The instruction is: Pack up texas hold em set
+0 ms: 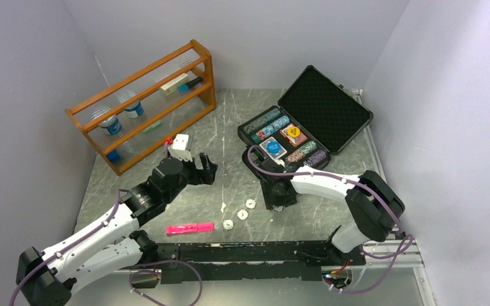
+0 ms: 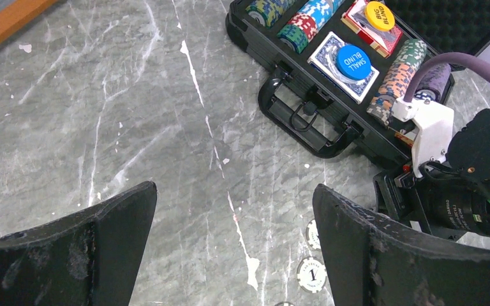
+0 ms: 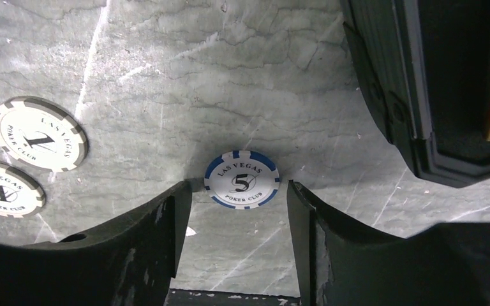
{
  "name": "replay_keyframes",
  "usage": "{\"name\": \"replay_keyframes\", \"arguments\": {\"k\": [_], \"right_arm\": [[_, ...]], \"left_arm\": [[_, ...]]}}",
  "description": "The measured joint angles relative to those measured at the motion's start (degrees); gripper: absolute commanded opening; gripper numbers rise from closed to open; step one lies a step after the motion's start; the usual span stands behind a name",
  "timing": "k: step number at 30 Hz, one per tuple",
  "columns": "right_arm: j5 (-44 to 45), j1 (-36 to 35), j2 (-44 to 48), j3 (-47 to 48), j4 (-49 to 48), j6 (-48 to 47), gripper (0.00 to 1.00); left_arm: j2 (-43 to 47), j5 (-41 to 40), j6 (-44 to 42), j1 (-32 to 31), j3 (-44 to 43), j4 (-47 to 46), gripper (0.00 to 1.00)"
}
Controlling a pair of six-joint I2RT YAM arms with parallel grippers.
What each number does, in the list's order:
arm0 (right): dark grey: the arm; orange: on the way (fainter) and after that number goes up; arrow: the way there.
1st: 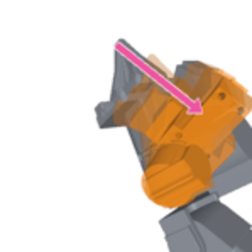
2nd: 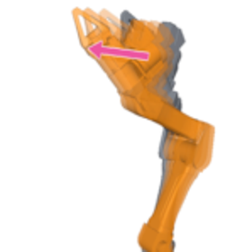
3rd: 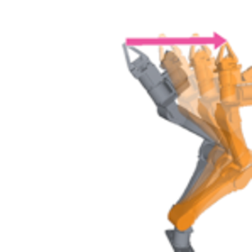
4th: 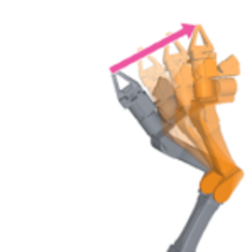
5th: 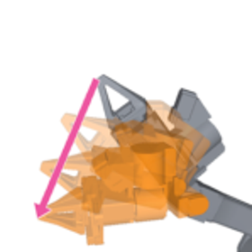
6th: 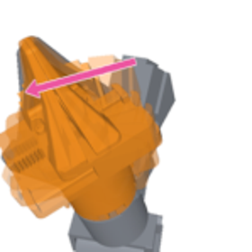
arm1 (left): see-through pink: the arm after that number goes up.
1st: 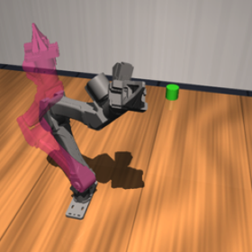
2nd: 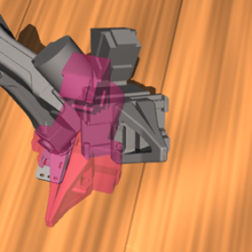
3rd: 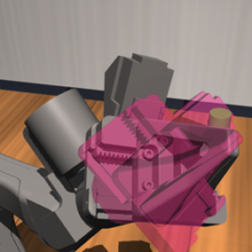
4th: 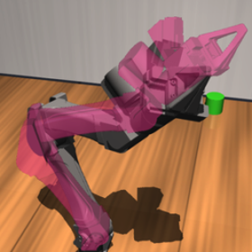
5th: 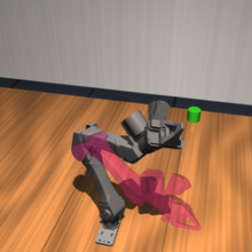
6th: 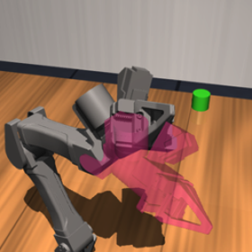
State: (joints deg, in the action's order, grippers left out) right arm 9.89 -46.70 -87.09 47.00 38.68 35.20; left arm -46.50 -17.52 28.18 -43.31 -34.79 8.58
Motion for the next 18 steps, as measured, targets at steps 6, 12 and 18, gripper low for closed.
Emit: {"name": "replay_keyframes", "arguments": {"k": [6, 12, 18], "right_arm": [[-2.95, 1.88, -0.59, -0.15, -1.11, -0.31, 0.52], [-4.26, 3.39, -1.81, 0.74, -0.15, -0.68, 0.51], [-4.5, 3.76, -2.97, 1.79, 0.9, -1.01, 0.36]], "left_arm": [[0.0, -0.37, 0.0, 0.0, 0.0, 0.0, 0.97], [0.0, -0.37, 0.0, 0.0, 0.0, 0.0, 0.97], [0.02, -0.37, 0.04, 0.0, 0.0, 0.0, 0.97]]}}
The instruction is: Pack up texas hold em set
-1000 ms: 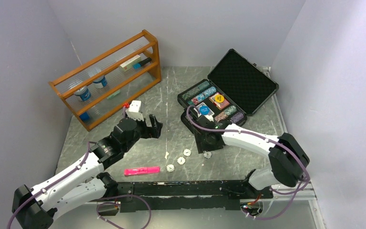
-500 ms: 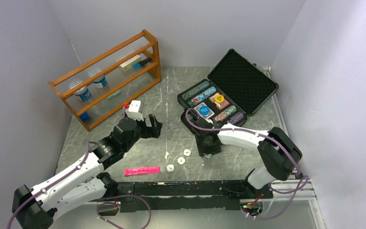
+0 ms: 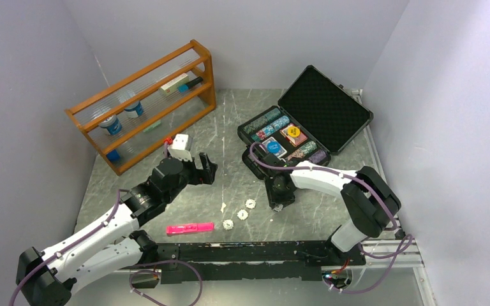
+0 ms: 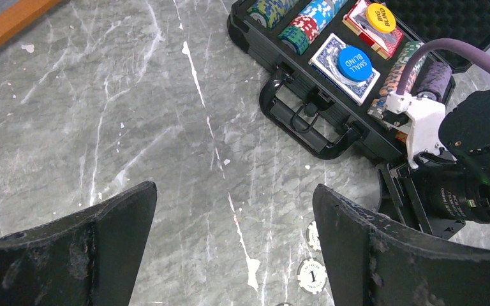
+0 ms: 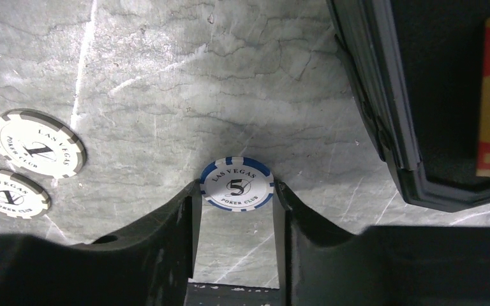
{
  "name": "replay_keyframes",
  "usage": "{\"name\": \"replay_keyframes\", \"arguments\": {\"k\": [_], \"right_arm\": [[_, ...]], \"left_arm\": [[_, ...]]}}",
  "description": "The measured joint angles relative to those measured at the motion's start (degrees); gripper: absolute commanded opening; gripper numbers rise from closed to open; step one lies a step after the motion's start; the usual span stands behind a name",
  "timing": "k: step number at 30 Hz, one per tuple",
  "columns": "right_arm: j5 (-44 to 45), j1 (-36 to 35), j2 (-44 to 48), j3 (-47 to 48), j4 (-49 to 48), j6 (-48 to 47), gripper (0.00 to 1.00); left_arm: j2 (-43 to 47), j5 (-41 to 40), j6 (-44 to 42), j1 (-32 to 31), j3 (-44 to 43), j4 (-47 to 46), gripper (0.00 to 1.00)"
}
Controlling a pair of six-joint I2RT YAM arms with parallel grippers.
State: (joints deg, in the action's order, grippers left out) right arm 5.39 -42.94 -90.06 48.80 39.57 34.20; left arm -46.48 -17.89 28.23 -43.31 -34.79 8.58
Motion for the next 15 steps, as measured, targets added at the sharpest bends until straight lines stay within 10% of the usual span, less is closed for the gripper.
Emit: {"name": "replay_keyframes", "arguments": {"k": [15], "right_arm": [[-0.68, 0.22, 5.31, -0.72, -3.91, 0.7, 0.34]], "left_arm": [[-2.1, 9.35, 1.25, 0.0, 3.13, -4.79, 0.97]]}}
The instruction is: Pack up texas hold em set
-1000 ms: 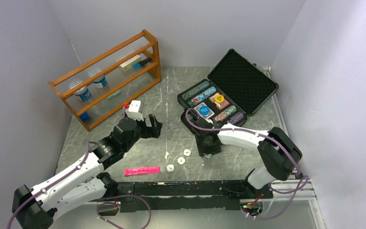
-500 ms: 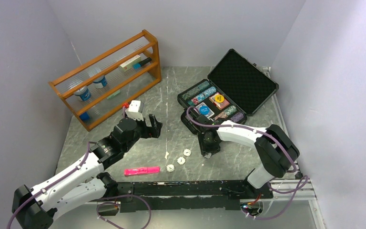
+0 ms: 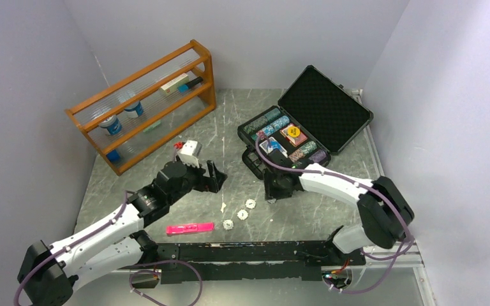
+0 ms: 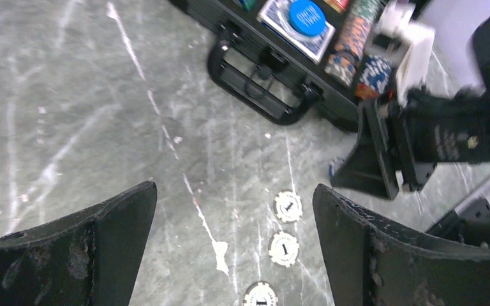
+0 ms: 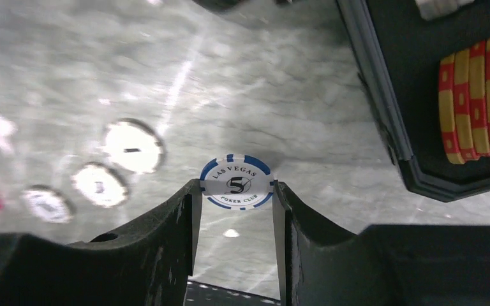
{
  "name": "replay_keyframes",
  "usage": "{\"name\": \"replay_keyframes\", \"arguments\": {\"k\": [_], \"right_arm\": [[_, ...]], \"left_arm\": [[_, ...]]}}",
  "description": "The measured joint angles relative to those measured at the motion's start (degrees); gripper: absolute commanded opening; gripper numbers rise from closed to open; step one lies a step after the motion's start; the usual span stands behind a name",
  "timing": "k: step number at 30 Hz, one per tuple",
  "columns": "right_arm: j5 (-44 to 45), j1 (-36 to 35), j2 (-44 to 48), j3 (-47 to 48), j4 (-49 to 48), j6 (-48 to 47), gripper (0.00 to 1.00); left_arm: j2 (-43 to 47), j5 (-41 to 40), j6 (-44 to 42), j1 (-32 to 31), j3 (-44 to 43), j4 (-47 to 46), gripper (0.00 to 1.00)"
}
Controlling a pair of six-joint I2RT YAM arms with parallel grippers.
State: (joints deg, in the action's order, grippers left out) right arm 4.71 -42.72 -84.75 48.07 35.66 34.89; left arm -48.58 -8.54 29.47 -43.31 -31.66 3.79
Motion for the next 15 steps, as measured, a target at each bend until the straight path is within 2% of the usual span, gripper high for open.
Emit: {"name": "replay_keyframes", "arguments": {"k": [7, 15], "right_arm": [[-6.95, 0.04, 6.49, -1.27, -11.26, 7.52, 0.34], [-10.95, 0.04, 7.74, -3.69, -20.81, 22.82, 0.33]], "left_arm": [[-3.34, 9.35, 3.34, -0.44, 7.39, -10.88, 0.97], [-13.03, 13.49, 9.38, -2.25, 9.94, -24.61, 0.82]]}}
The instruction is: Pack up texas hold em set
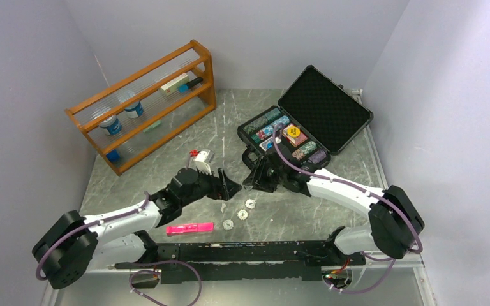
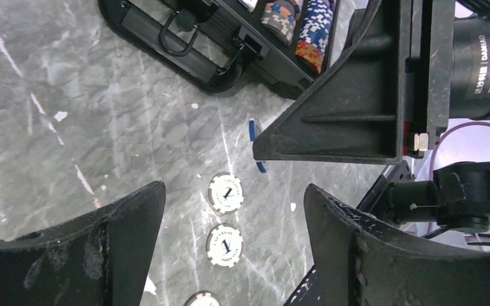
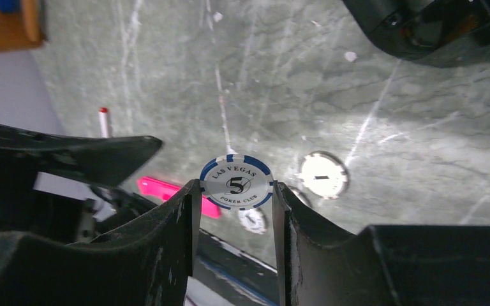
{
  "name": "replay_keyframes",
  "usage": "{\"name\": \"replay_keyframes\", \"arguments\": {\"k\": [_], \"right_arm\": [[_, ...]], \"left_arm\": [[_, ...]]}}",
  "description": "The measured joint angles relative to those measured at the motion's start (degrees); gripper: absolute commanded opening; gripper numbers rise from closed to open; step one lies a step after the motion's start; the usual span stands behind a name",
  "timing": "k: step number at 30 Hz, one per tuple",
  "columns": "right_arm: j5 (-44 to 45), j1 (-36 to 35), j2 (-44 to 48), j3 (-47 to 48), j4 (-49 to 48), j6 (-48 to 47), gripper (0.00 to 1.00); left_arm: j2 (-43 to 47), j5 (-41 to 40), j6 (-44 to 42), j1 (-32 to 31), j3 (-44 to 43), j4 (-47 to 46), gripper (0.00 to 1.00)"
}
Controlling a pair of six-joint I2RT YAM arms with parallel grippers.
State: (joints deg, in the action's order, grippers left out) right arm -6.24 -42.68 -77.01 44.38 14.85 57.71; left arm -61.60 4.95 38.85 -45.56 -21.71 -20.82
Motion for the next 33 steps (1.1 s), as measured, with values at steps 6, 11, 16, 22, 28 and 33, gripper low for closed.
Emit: {"name": "replay_keyframes", "arguments": {"k": [6, 11, 16, 22, 28, 33], "right_arm": [[-0.35, 0.0, 1.14, -0.09, -3.56, 8.68, 0.33], [-0.35, 0.0, 2.29, -0.09, -4.83, 13.11, 0.33], [-1.51, 0.0, 2.45, -0.09, -5.55, 15.17, 0.33], [-2.99, 0.0, 2.45, -0.09, -7.02, 17.03, 0.31], [-3.21, 0.22, 2.47, -0.09, -8.0, 17.16, 0.48], [-3.13, 3.39, 4.02, -0.04, -7.3, 10.99, 0.67]], "left_arm": [[-3.41, -0.48, 3.13, -1.2, 2.69, -9.51, 0.66], [-4.76, -1.75, 4.37, -1.62, 3.72, -14.29, 0.58], [-7.32, -2.97, 5.99, -1.79, 3.74, -19.34, 0.48], [-8.22, -4.83, 8.0, -1.84, 3.76, -22.82, 0.18], [-9.49, -5.27, 8.63, -2.03, 3.69, -24.59, 0.05], [-9.33, -5.22, 8.41, -2.03, 3.52, -24.48, 0.05]]}}
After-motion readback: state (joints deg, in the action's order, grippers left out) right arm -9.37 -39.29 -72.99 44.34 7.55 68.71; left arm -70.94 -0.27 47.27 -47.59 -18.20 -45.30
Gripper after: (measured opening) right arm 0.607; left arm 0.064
